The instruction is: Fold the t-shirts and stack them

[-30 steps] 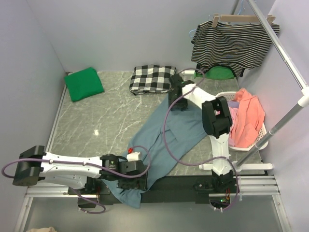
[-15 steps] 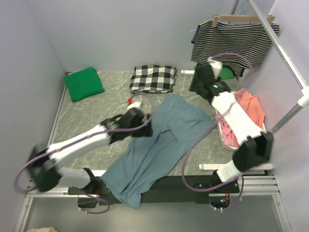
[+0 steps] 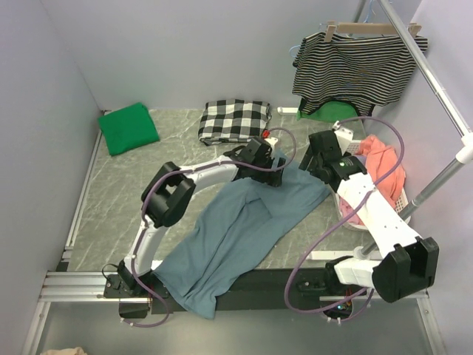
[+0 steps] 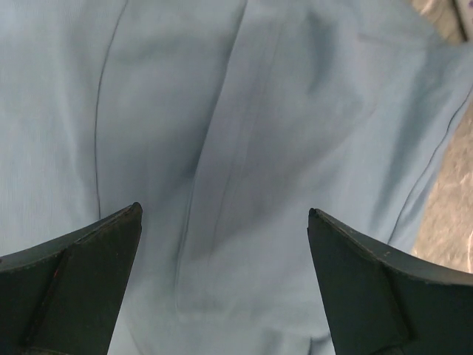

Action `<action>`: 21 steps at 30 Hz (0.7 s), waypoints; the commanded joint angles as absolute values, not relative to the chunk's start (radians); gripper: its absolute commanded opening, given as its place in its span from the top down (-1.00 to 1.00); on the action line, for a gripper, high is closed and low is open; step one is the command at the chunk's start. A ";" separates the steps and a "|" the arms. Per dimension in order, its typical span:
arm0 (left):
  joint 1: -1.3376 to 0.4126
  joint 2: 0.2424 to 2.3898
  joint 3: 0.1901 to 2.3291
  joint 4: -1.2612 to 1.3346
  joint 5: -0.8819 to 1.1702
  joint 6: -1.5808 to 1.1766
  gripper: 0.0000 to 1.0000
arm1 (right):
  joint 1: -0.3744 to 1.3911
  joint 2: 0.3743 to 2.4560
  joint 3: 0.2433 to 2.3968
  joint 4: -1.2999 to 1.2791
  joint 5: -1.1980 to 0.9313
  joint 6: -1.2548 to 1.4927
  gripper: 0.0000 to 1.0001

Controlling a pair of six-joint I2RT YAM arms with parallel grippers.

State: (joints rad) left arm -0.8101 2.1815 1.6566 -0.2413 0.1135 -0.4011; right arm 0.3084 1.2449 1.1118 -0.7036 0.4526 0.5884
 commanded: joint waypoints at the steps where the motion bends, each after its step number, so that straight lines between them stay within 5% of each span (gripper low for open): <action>1: -0.781 2.238 1.772 -0.175 0.204 -0.345 -0.99 | 0.304 1.187 1.072 -0.692 0.408 0.626 -0.57; 5: -0.710 2.292 1.781 -0.206 0.201 -0.426 -0.99 | 0.305 1.187 1.019 -0.686 0.367 0.632 -0.58; 21: -0.508 1.991 1.180 -0.152 -0.027 -0.658 -0.99 | 0.310 1.261 0.951 -0.627 0.275 0.585 -0.57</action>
